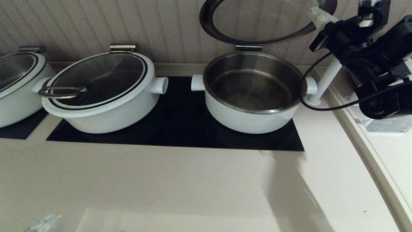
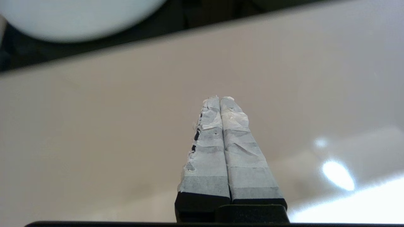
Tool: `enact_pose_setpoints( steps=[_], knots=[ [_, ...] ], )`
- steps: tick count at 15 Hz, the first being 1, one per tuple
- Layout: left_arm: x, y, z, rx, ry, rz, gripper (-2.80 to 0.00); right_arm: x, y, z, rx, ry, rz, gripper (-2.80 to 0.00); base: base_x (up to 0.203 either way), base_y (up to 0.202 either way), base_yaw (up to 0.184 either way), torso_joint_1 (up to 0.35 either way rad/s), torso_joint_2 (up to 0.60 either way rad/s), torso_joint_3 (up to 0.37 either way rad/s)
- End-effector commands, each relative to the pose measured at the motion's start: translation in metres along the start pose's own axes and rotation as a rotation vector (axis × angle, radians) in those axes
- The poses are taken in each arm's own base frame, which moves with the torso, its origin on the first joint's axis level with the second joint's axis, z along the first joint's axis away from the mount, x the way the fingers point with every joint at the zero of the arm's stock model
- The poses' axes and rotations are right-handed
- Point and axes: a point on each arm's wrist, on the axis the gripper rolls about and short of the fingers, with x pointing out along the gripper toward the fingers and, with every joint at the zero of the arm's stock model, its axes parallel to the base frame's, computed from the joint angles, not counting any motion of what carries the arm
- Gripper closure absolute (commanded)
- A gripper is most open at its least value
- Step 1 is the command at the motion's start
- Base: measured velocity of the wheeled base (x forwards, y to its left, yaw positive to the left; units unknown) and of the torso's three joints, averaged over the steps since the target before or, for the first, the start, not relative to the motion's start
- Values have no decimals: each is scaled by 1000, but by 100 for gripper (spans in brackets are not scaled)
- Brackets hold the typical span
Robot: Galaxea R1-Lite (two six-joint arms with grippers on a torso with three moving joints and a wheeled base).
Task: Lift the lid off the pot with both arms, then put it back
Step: Close the pot lid
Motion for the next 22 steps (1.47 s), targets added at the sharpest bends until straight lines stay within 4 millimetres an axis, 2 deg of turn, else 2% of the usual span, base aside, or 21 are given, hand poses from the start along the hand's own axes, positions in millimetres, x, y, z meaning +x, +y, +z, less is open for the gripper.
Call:
enact_pose_setpoints(
  steps=[1, 3, 4, 7, 15, 22],
  knots=[
    [-19, -1, -19, -8, 7, -41, 0, 0, 0, 3, -6, -15, 0, 0, 0, 0, 0, 0, 0, 0],
    [-21, -4, -38, -25, 210, -128, 0, 0, -1, 4, -8, -14, -2, 0, 0, 0, 0, 0, 0, 0],
    [-22, -4, -37, -37, 230, -143, 0, 0, -1, 4, -8, -16, -2, 0, 0, 0, 0, 0, 0, 0],
    [-21, -4, -37, -91, 234, -133, 0, -1, -3, 3, -11, -14, -5, 0, 0, 0, 0, 0, 0, 0],
    [-21, -4, -37, -94, 234, -127, 0, -1, -3, 1, -9, -7, -5, 0, 0, 0, 0, 0, 0, 0],
    [-21, -5, -37, -132, 232, 70, 0, -3, -10, 4, -20, -10, -18, 0, 0, 0, 0, 0, 0, 0]
  ],
)
